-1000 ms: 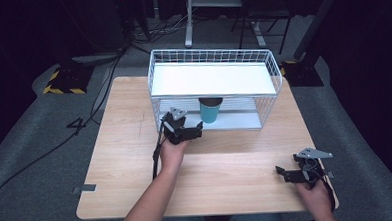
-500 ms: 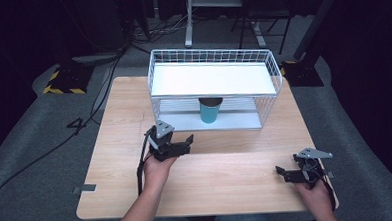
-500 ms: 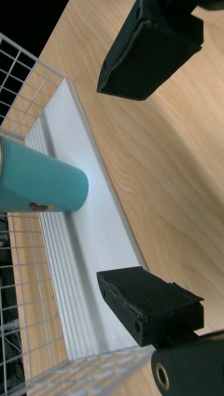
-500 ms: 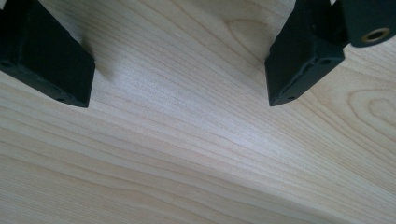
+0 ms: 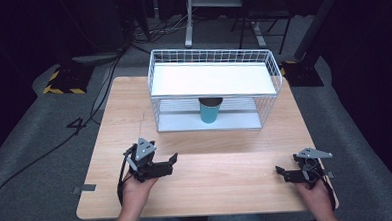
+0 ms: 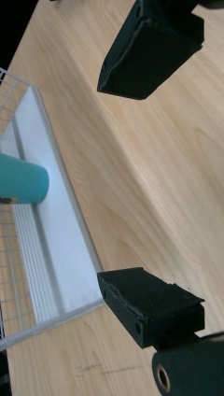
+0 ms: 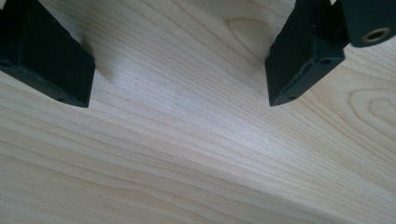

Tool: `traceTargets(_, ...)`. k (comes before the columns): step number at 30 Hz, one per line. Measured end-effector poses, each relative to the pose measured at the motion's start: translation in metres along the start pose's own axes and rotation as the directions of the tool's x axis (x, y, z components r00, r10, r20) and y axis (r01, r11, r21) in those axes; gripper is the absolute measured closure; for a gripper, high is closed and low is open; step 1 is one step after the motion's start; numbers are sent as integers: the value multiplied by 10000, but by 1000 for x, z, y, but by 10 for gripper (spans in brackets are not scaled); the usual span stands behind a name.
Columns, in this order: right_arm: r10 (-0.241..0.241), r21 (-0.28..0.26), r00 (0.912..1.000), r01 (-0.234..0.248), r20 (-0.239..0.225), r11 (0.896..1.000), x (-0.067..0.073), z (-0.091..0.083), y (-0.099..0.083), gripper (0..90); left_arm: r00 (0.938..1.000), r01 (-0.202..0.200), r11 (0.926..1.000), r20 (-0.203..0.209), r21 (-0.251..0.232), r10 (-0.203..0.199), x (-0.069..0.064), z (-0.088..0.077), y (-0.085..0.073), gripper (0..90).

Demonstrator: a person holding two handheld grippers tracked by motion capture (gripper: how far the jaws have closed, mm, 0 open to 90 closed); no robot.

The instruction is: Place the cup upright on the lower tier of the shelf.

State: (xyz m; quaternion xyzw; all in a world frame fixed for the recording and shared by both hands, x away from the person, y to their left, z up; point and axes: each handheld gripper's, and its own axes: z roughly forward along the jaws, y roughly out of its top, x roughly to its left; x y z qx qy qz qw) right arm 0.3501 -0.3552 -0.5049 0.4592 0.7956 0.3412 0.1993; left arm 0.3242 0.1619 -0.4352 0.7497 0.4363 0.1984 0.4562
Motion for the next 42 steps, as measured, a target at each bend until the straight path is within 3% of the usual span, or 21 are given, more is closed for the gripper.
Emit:
traceTargets(9,-9,-2,10000,9,0,10000,0,0,0,86,9991,-210,9973,377,706,184,5,-14,-33,99)
traceTargets(14,-9,-3,10000,9,-1,10000,0,0,0,86,9971,-81,9926,766,1213,-13,13,-14,-53,100)
traceTargets(21,-8,-2,10000,8,1,10000,0,0,0,86,9990,-162,9773,450,2113,68,22,-9,-73,108)
traceTargets(23,-12,-2,10000,12,2,10000,0,0,0,86,9987,-111,9721,515,2342,-10,23,-7,-76,115)
traceTargets(28,-6,1,10000,6,1,10000,0,0,0,86,9962,-874,9572,306,2760,821,19,-4,-81,115)
traceTargets(31,-11,-2,10000,11,3,10000,0,0,0,86,9934,-1139,9505,239,2891,1118,16,-3,-81,106)
traceTargets(42,-65,-65,10000,65,-9,10000,1,-1,-1,119,9928,-1194,9509,321,2857,1150,18,-3,-80,98)
